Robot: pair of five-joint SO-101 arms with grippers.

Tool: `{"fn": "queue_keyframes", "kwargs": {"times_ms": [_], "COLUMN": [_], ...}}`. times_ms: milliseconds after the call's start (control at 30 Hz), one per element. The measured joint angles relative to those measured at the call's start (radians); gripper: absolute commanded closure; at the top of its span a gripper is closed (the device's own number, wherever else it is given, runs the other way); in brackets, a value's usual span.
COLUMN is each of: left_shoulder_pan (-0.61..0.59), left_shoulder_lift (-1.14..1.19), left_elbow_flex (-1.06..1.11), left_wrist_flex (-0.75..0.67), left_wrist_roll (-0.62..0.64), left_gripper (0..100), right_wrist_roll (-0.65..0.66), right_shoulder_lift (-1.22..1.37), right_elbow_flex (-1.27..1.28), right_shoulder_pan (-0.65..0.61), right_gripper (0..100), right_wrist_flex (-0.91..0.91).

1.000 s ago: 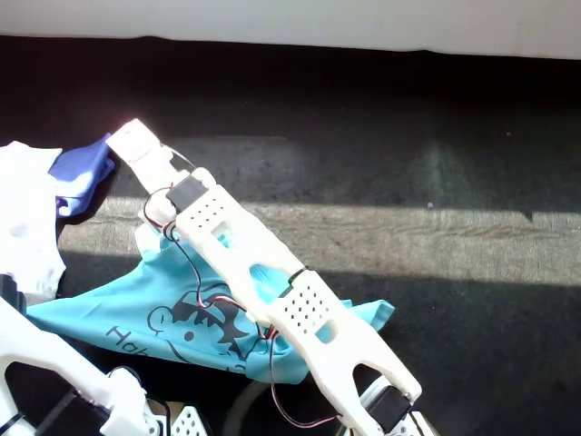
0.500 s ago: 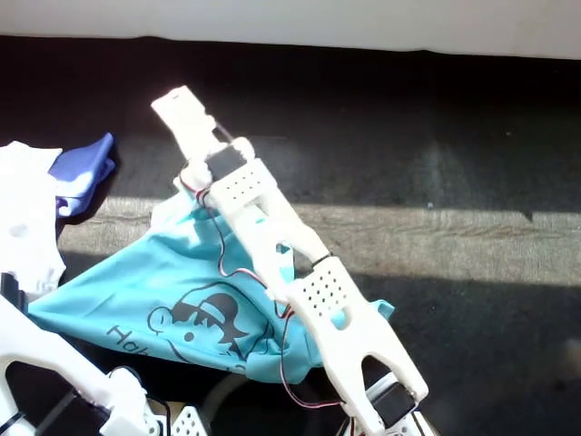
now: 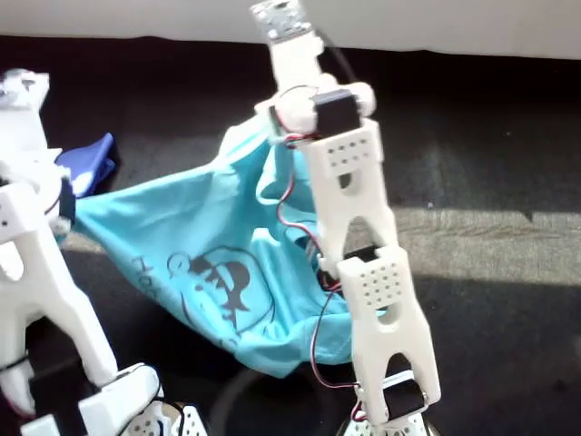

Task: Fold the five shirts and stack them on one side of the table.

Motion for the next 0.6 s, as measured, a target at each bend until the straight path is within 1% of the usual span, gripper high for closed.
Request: {"fn": "queue_keyframes", "kwargs": {"times_ms": [133,200,333,467,600], "left_shoulder_pan": [0.012,0.018,0.074,0.114,0.129], "left_shoulder_lift": [0.118,0.130,0.132,0.109,0.000], "left_elbow_flex": [-0.265,-0.382,-0.562,-0.624,-0.626], "left_wrist_flex": [0.017,0.017,0.017,0.017,0.017], "left_wrist_roll": [0.035,0.038,0.038,0.038,0.038], "left_gripper": [99,99,99,99,99], "right_wrist_roll": [0.060,0.083,0.118,0.160,0.218], "right_shoulder_lift": [-0.153,-0.224,-0.328,-0.407,-0.525], "right_elbow_flex": [0.000,-0.002,-0.009,-0.009,-0.012], "right_shoulder_pan": [0.066,0.080,0.087,0.092,0.094], "right_gripper": [99.2,99.2,99.2,99.2,99.2], "right_wrist_flex": [0.000,0.000,-0.044,-0.074,-0.058]}}
